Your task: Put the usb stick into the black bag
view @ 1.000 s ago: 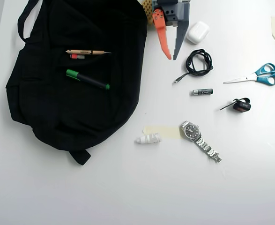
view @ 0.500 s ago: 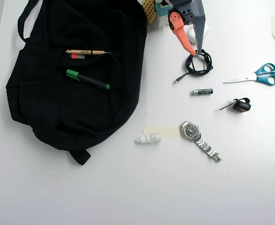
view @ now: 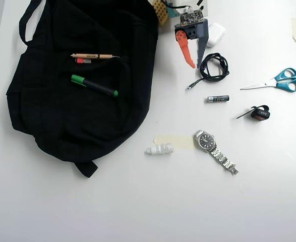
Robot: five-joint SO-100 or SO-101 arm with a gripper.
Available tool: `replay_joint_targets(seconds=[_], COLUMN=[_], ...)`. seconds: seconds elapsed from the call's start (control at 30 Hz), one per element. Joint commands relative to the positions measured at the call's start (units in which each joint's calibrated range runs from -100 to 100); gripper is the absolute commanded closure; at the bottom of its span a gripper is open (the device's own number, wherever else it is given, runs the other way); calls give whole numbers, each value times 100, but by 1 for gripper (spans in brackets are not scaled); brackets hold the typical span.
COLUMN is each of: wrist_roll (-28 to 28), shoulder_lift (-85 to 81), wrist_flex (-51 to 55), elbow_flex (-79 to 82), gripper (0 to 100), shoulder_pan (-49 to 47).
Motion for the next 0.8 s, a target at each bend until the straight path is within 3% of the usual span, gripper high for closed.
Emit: replay_joint_targets(seconds=[0.0,0.13,0.77], wrist_roll=[30,30,35], shoulder_lift=[-92,-92,-92], wrist_flex=[878,1679,1722], elbow_flex=[65,65,65], gripper=[98,98,98], shoulder_pan=[-1,-24,29])
